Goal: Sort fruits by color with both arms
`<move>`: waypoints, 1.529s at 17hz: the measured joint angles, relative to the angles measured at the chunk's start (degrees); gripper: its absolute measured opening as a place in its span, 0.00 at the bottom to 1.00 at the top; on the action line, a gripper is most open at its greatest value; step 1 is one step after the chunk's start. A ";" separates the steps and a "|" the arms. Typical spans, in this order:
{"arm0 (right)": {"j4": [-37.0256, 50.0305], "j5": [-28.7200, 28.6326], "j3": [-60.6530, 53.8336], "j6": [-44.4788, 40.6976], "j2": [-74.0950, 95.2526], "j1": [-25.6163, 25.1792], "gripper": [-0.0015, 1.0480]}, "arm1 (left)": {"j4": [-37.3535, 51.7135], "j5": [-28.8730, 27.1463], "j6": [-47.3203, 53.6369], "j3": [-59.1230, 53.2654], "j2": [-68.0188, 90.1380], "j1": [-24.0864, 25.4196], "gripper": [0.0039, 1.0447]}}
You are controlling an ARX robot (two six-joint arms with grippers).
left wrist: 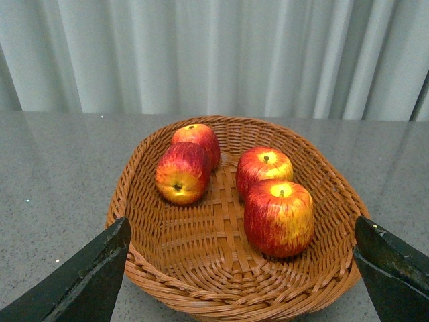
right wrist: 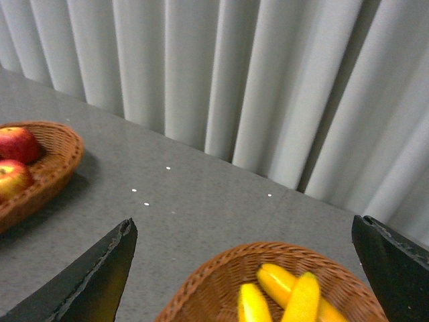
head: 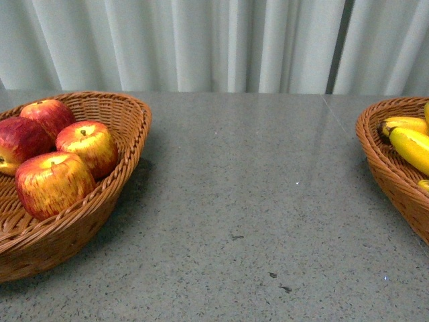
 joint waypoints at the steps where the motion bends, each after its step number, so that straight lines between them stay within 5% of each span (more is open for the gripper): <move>1: -0.04 -0.35 -1.01 0.76 -1.53 0.33 0.94 | 0.02 0.00 -0.02 0.00 0.00 0.00 0.94; 2: -0.17 -0.74 -1.62 1.42 -2.58 0.26 0.94 | 0.02 0.00 -0.02 0.00 0.00 0.00 0.94; 3: 1.55 6.23 -5.25 5.29 -8.17 2.21 0.88 | 0.02 0.00 -0.02 0.00 0.00 0.00 0.94; 4: -2.75 28.89 -17.51 9.94 -25.11 5.33 0.60 | 0.02 0.00 -0.02 0.00 0.00 0.00 0.94; 8: -2.08 29.62 -30.56 11.13 -39.93 1.75 0.21 | 0.02 0.00 -0.02 0.00 0.00 0.00 0.94; 10: -1.75 31.78 -35.23 11.28 -42.88 4.85 0.02 | 0.00 0.00 0.00 0.00 0.00 0.00 0.94; 13: -1.73 39.47 -38.95 11.41 -47.32 12.79 0.02 | 0.00 -0.04 0.00 0.00 0.00 0.00 0.94; 22: -4.04 40.41 -44.22 11.52 -54.60 12.96 0.02 | 0.02 0.00 0.00 0.00 0.00 0.02 0.94; 26: -12.35 40.30 -45.33 11.52 -64.17 12.96 0.02 | -0.02 -0.02 -0.02 0.00 0.00 0.02 0.94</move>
